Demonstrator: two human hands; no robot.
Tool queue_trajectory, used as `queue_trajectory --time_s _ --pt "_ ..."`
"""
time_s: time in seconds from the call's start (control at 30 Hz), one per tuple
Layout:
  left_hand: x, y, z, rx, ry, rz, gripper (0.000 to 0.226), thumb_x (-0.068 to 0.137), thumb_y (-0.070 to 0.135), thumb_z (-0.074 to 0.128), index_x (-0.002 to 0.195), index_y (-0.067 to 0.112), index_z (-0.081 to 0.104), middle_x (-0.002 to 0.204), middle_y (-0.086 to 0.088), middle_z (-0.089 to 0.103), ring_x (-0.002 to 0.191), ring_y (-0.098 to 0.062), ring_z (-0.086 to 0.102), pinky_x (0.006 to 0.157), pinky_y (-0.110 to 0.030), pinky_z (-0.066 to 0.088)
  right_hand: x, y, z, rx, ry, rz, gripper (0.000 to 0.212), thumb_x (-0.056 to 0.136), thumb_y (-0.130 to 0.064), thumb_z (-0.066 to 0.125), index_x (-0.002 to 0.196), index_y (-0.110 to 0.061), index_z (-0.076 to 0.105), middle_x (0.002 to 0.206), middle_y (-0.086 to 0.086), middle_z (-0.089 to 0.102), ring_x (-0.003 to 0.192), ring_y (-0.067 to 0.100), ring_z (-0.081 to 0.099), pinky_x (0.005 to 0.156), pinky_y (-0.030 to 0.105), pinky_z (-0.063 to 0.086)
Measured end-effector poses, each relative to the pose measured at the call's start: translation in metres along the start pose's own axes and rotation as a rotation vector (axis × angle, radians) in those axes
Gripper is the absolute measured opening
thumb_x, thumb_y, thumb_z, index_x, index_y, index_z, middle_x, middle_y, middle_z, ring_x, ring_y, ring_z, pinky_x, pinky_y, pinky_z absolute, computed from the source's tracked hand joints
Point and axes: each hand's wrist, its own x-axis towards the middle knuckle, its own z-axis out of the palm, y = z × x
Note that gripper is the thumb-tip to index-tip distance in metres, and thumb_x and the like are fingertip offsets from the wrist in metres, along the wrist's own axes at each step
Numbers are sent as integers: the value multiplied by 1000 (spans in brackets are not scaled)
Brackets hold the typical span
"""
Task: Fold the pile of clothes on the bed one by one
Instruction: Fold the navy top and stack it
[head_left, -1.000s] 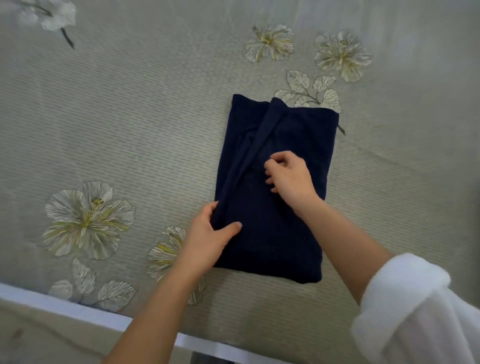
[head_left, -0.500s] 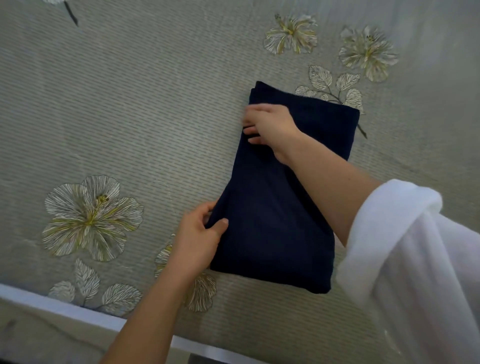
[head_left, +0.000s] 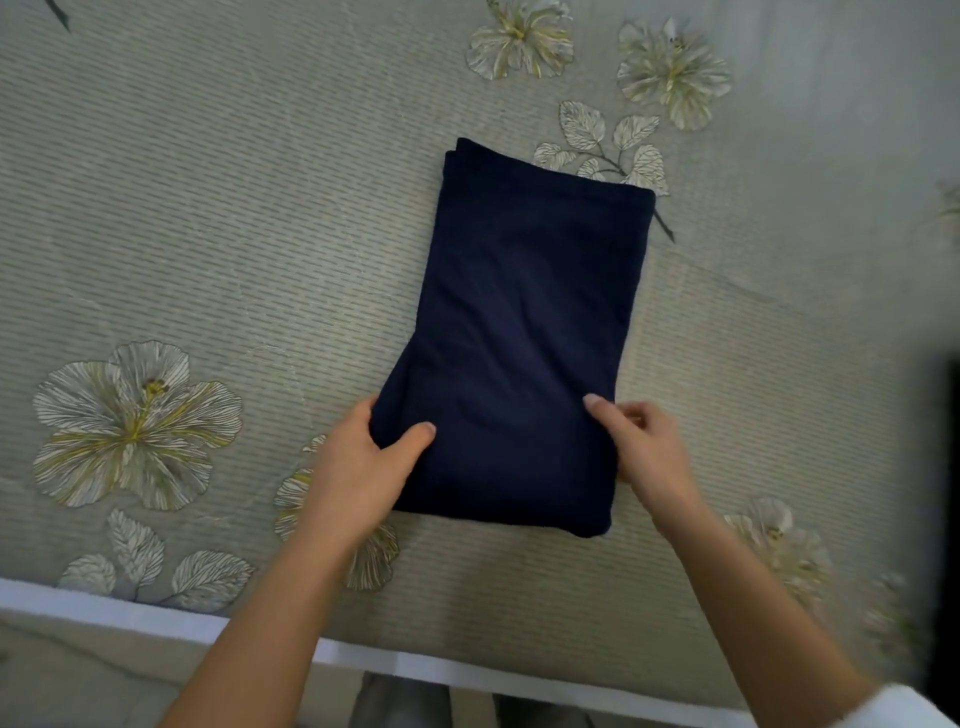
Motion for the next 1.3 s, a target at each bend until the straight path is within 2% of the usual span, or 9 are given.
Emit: queue_trajectory --time_s 0.13,0.33,0.53,0.67,0.8,0.9,1.0,1.17,1.3 --pt "-2 4 1 -113 -76 -106 18 79 22 69 95 30 64 81 15 73 73 -4 68 59 -21 52 -5 11 0 26 -216 27 20 76 -31 77 90 -25 65 86 -14 71 70 -2 67 51 11 48" --pt "-23 11 16 165 -550 -152 9 83 27 70 92 28 68 82 18 73 73 1 69 56 -9 48 11 6 -59 -160 -361 15 18 78 -9 64 94 -15 69 90 1 74 81 13 70 66 25 54" --pt "-59 35 88 675 -1182 -183 22 92 44 56 88 24 66 84 8 73 68 -3 65 64 -17 50 31 30 -144 -433 -19 -82 13 74 -15 71 86 -16 65 85 4 67 82 22 63 63 29 44" --pt "-44 68 127 219 -568 181 11 90 15 59 93 22 68 83 4 70 66 -2 62 60 -15 44 20 71 -144 -220 384 -88 49 77 -27 74 119 -12 55 121 3 56 116 21 51 96 34 42" --pt "5 91 140 474 58 653 57 86 36 63 137 22 42 141 0 44 129 -16 38 109 -32 31 -7 107 -112 117 583 102 85 70 -48 77 136 -10 38 139 7 38 130 25 37 108 44 34" --pt "46 85 136 749 51 613 90 87 51 57 152 21 2 159 -10 4 146 -26 3 117 -41 2 -21 123 -86 279 527 267 95 65 -51 81 137 -8 38 142 10 35 132 27 34 109 43 33" --pt "64 64 126 948 -13 492 96 86 60 51 151 19 -7 159 -13 -5 146 -29 -2 118 -45 2 -27 137 -74 250 510 298 86 63 -52 82 126 -5 45 131 11 44 124 27 41 104 44 37" --pt "49 59 119 777 24 458 90 84 40 67 151 19 10 150 -16 21 135 -29 26 111 -43 25 -22 139 -73 421 417 357 46 66 -41 83 95 -11 64 101 6 67 96 25 63 84 42 53" --pt "33 87 111 362 -43 59 40 82 11 68 119 4 54 113 -12 61 95 -27 60 73 -36 51 -27 132 -81 804 276 433 30 72 -11 77 98 -11 64 98 5 70 86 20 65 66 29 51"
